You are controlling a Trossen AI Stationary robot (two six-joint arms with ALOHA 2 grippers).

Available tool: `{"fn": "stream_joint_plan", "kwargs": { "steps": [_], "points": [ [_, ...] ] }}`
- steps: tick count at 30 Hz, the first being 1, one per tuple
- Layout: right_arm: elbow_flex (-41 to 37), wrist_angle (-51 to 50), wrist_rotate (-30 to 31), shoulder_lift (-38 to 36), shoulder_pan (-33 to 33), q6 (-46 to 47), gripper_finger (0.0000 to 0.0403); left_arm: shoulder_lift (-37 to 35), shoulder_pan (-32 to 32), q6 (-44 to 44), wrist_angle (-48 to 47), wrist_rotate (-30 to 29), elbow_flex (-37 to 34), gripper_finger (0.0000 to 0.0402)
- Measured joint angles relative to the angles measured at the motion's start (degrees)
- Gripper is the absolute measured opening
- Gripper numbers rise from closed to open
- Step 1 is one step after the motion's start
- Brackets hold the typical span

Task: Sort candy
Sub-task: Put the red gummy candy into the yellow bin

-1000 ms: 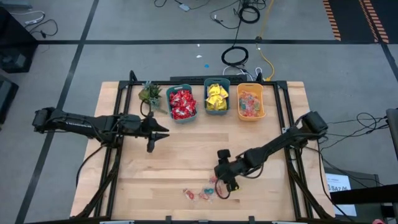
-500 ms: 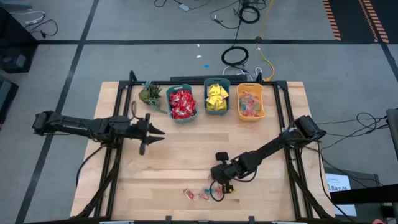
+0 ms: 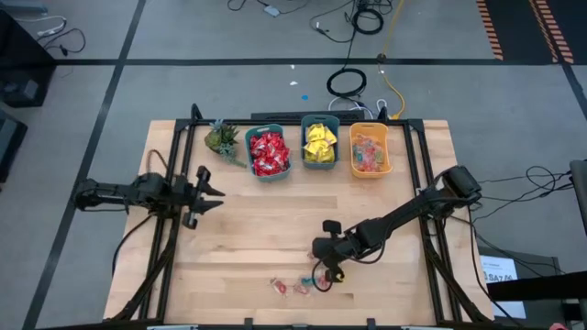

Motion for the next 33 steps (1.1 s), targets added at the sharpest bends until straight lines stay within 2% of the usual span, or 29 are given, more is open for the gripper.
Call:
{"fn": "stream_joint_plan", "kwargs": {
  "steps": [4, 10, 16, 25, 33],
  "points": [
    [0.00, -1.03, 4.17, -3.97, -0.94, 1.75, 0.0002, -0.19, 0.02, 1.64, 1.30, -0.15, 0.02, 0.0114],
    [0.04, -2.66, 13.44, -12.94, -4.12, 6.07, 0.0001, 0.01, 0.02, 1.36, -1.84, -0.42, 0.02, 0.0114],
    [0.11, -12.70, 23.56, -21.60, -11.04, 12.91, 0.0000, 0.08, 0.02, 1.36, -2.04, -0.44, 0.02, 0.0114],
    [-3.54, -23.09, 22.72, -32.76, -28.61, 9.40, 0.0000, 0.09, 0.02, 1.36, -2.03, -0.46, 0.02, 0.0114],
    [-12.24, -23.87, 16.09, -41.14, -44.67, -0.05, 0.0000, 0.09, 0.02, 1.36, -2.03, -0.48, 0.02, 0.0114]
  ]
}}
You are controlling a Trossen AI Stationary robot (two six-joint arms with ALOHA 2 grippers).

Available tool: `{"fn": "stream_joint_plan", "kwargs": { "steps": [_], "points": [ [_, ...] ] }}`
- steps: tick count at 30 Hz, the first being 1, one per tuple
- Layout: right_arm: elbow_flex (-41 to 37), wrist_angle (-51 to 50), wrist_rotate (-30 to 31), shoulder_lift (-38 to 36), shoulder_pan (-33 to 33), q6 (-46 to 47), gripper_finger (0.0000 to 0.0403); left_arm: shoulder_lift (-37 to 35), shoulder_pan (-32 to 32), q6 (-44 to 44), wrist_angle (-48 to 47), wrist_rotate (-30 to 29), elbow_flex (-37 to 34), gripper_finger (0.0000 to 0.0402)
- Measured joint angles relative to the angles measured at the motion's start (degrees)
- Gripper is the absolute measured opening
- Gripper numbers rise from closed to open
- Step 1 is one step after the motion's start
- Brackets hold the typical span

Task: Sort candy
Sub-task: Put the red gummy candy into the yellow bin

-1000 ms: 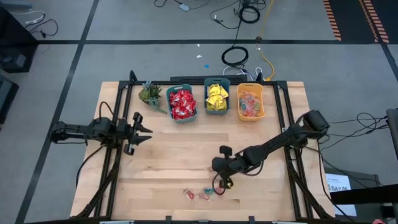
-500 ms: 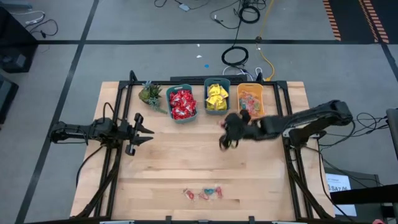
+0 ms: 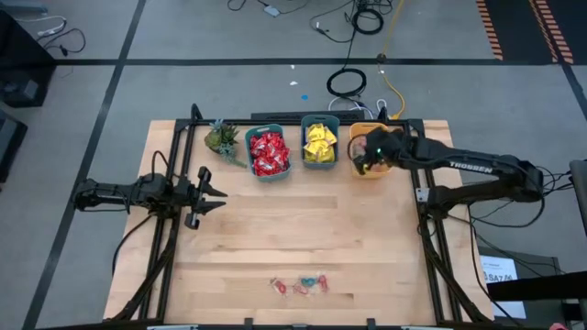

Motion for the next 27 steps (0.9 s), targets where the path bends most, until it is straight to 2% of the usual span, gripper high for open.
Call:
{"fn": "stream_joint_plan", "kwargs": {
  "steps": [3, 6, 10, 18, 23, 27],
  "points": [
    [-1.93, -0.12, -1.91, -1.27, -4.36, -0.58, 0.0002, 0.00, 0.00, 0.00, 0.00, 0.00, 0.00, 0.0114],
    [-2.17, -0.77, -1.98, -1.18, -6.81, -0.90, 0.0024, 0.00, 0.00, 0.00, -0.02, -0.01, 0.00, 0.0114],
    [-2.17, -0.76, -3.65, -1.06, -8.63, -2.58, 0.0087, 0.00, 0.00, 0.00, 0.00, -0.02, 0.00, 0.0114],
    [-2.17, -0.76, -3.11, -1.10, -9.61, -9.05, 0.0225, 0.00, 0.00, 0.00, 0.00, -0.02, 0.00, 0.0114],
    [-2.17, -0.29, -3.12, -1.12, -9.61, -13.07, 0.0273, 0.00, 0.00, 0.00, 0.00, -0.02, 0.00, 0.0114],
    [-2.17, 1.72, -3.42, -1.12, -9.57, -15.72, 0.0286, 0.00, 0.00, 0.00, 0.00, -0.04, 0.00, 0.0114]
  ]
}}
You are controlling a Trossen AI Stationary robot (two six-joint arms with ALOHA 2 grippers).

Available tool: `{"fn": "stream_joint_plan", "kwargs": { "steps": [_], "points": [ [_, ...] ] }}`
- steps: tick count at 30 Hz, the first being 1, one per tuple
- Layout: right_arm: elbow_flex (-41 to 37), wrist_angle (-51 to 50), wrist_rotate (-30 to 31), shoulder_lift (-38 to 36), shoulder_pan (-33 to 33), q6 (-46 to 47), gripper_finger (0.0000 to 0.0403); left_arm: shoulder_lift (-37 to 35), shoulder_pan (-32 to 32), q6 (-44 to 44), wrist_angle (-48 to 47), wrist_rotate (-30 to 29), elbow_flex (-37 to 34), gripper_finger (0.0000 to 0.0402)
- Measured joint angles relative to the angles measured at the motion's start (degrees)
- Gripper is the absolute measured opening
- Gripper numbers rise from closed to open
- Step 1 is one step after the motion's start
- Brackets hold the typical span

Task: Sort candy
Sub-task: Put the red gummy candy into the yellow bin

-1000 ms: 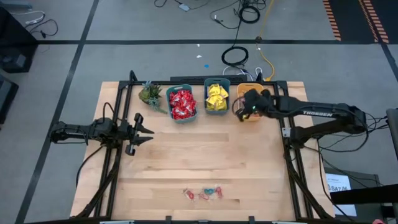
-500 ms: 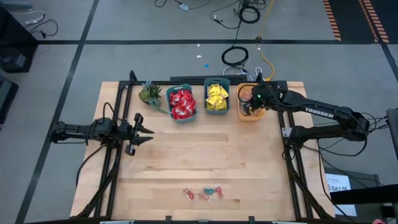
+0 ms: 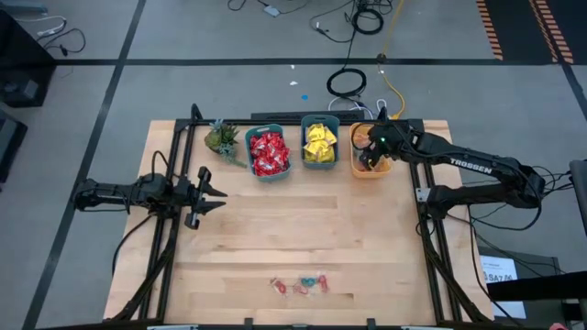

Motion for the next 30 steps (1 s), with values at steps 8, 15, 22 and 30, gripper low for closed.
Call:
{"fn": "stream_joint_plan", "kwargs": {
  "steps": [8, 15, 22, 30],
  "points": [
    [0.00, 16.91, -20.71, 0.00, 2.28, 0.00, 0.0278, 0.00, 0.00, 0.00, 0.00, 0.02, 0.00, 0.0114],
    [0.02, 30.78, -31.68, 0.16, 15.00, -11.06, 0.0266, 0.00, 0.00, 0.00, 0.00, 0.00, 0.00, 0.0114],
    [0.07, 31.83, -20.41, 3.92, 31.81, -13.48, 0.0266, 0.00, 0.00, 0.00, 0.00, 0.00, 0.00, 0.0114],
    [3.91, 31.40, -5.55, 16.41, 49.88, 1.14, 0.0265, 0.00, 0.00, 0.00, 0.00, 0.00, 0.00, 0.0114]
  ]
}}
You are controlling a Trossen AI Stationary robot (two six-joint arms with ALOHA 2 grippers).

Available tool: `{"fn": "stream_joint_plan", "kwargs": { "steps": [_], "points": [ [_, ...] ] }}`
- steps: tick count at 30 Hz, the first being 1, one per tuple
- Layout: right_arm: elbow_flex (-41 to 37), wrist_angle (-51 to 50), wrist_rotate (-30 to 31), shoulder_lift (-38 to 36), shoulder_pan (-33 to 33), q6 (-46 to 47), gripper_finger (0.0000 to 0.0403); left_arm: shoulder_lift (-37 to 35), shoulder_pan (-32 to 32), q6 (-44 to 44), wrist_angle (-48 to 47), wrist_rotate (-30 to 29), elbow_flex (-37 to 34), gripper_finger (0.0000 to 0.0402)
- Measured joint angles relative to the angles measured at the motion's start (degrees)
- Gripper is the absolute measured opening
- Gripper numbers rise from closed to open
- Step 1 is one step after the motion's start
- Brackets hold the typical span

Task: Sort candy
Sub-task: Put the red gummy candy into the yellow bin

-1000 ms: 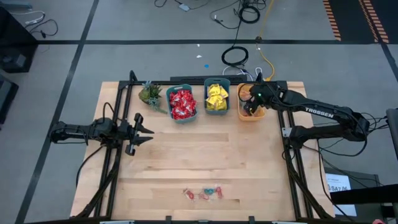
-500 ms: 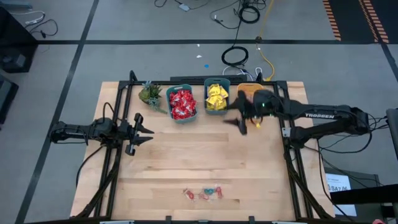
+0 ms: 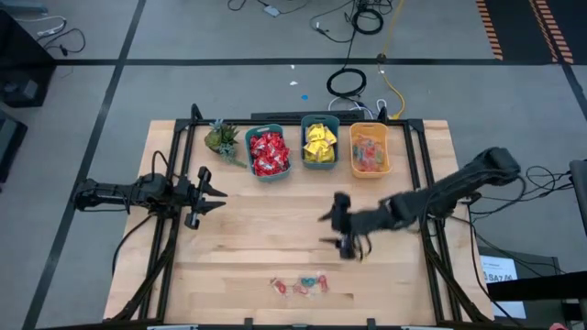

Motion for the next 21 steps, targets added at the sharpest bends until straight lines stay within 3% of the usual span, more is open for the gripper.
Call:
{"fn": "stream_joint_plan", "kwargs": {
  "steps": [4, 10, 14, 21],
  "points": [
    [5.40, -5.93, 2.61, 8.45, 5.74, 11.24, 0.0265, 0.00, 0.00, 0.00, 0.00, 0.00, 0.00, 0.0114],
    [16.08, -26.76, 2.63, 20.37, 9.97, 41.35, 0.0265, 0.02, 0.00, 0.00, 0.00, 0.01, 0.00, 0.0114],
    [22.55, -32.97, 0.56, 26.54, 11.87, 57.17, 0.0265, 0.02, 0.00, 0.00, 0.00, 0.00, 0.00, 0.0114],
    [30.67, -34.57, -5.50, 35.39, 13.27, 67.41, 0.0265, 0.02, 0.00, 0.00, 0.00, 0.00, 0.00, 0.0114]
  ]
}}
